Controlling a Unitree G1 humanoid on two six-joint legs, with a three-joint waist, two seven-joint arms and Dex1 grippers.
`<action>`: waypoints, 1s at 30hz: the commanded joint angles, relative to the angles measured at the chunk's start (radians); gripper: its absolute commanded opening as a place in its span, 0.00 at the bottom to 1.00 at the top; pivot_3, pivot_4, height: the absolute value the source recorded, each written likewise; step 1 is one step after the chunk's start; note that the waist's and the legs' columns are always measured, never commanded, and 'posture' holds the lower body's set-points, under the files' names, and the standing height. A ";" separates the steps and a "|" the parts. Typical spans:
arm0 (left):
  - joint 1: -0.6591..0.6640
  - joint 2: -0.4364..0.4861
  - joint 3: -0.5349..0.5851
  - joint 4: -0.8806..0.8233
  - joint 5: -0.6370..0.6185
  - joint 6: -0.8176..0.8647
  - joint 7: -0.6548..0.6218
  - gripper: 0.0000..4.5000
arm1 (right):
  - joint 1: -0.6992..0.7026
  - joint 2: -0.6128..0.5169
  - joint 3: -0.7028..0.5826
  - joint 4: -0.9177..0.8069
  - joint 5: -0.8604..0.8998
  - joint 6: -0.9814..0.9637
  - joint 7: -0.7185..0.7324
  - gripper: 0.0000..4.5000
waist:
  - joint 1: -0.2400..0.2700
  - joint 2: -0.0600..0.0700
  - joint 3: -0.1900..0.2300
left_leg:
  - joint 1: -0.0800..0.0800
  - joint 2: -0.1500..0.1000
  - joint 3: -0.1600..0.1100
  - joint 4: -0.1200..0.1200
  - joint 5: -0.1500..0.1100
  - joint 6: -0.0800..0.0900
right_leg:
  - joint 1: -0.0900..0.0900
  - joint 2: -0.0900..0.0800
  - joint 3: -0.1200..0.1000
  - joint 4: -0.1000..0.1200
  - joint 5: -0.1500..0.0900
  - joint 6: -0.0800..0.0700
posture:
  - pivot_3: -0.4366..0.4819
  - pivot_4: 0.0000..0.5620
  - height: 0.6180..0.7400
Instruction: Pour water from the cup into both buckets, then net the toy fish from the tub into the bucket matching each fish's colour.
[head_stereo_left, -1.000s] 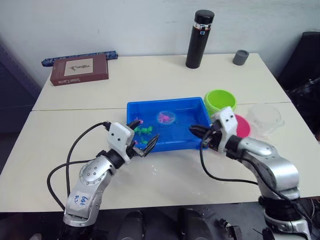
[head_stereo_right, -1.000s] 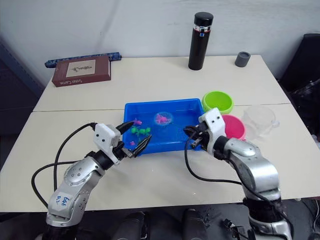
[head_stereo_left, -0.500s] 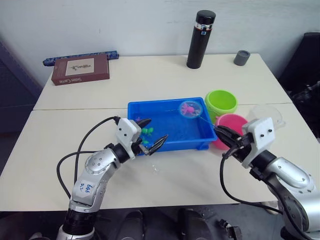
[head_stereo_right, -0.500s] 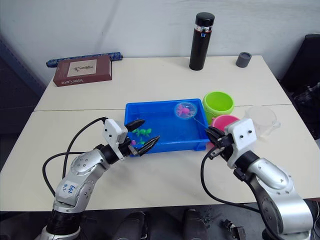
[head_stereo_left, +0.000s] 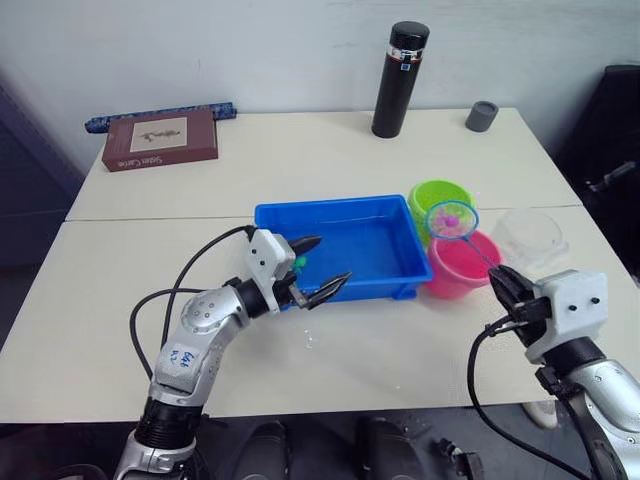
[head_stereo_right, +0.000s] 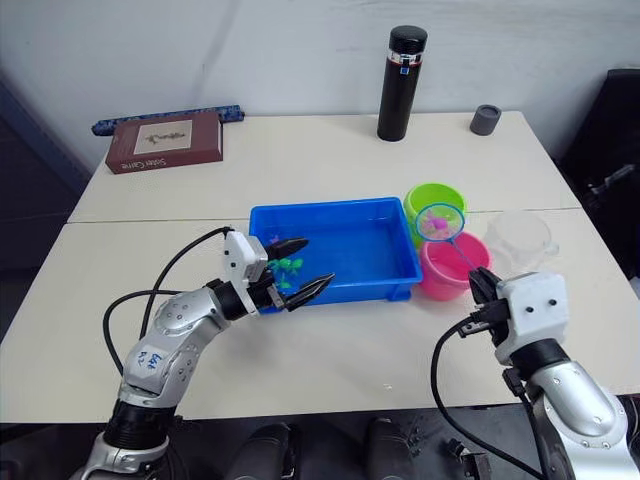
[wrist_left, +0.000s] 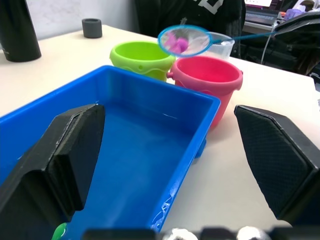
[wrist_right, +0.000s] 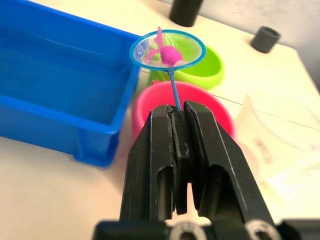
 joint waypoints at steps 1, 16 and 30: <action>-0.026 -0.012 -0.007 -0.001 -0.018 -0.025 -0.011 0.99 | 0.055 0.007 -0.043 -0.038 -0.071 -0.087 -0.028 0.00 | 0.001 0.000 0.000 | 0.000 0.000 0.000 0.000 0.000 0.000 | 0.000 0.000 0.000 0.000 0.000 0.000 | 0.48 0.27 1.00; -0.027 -0.018 -0.014 0.007 -0.014 -0.032 -0.019 0.99 | 0.223 -0.006 -0.004 0.167 -0.381 -0.517 -0.044 0.00 | -0.002 0.000 0.000 | 0.001 0.000 0.000 0.000 0.000 0.000 | 0.001 0.000 0.000 0.000 0.000 0.000 | 0.48 0.27 1.00; -0.004 -0.018 -0.008 -0.007 -0.008 -0.041 -0.002 0.99 | 0.131 -0.137 -0.019 0.372 -0.661 -0.793 -0.133 0.00 | 0.000 0.000 0.000 | 0.002 0.000 0.000 0.001 0.000 0.000 | 0.002 0.000 0.000 0.000 0.000 0.000 | 0.48 0.27 1.00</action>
